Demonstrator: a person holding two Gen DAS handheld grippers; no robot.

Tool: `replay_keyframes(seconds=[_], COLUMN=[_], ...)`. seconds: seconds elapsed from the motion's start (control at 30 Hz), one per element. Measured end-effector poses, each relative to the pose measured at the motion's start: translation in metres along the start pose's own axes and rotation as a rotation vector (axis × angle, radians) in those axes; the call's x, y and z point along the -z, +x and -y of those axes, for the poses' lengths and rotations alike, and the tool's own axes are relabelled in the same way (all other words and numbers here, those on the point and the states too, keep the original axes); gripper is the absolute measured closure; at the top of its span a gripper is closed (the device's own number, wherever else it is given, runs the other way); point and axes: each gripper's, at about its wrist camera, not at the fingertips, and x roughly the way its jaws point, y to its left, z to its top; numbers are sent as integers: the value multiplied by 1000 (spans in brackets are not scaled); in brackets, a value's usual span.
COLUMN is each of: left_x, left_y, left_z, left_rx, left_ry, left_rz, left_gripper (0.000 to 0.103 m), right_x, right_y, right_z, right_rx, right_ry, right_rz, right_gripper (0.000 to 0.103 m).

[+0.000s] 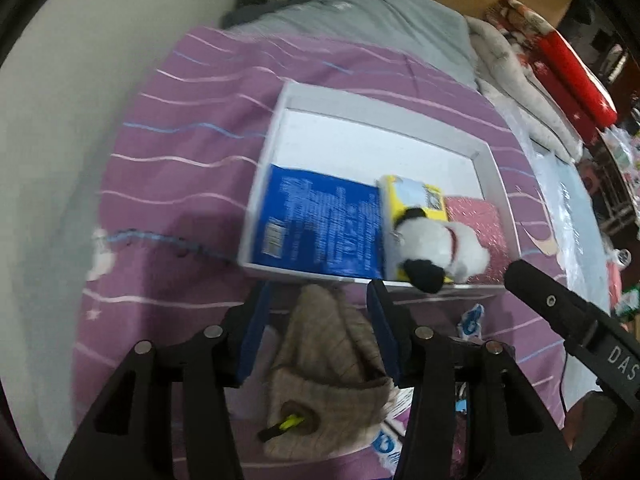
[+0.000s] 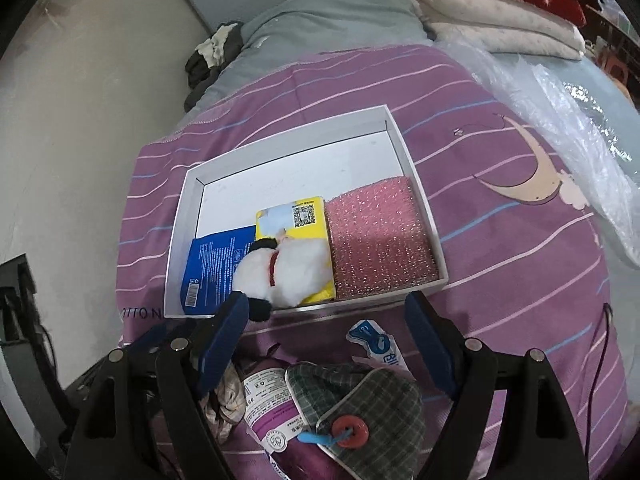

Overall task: Organize soft objects
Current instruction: 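Move the left gripper toward the beige plaid cloth beside the box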

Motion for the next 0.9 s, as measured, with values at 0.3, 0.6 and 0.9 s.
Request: replay_keyframes(seconds=[0.3, 0.6, 0.9], left_x=[1, -1, -1], left_y=[-30, -33, -41], left_z=[-2, -2, -15], left_rx=[58, 94, 134], left_ry=[13, -2, -30], left_rz=[53, 49, 68], left_gripper=[51, 51, 51], right_x=[0, 2, 5], right_y=[-1, 7, 5], right_z=[-2, 0, -9], right_rx=[12, 13, -20], right_ry=[-15, -15, -45], right_rz=[-14, -38, -53], right_gripper=[22, 22, 22])
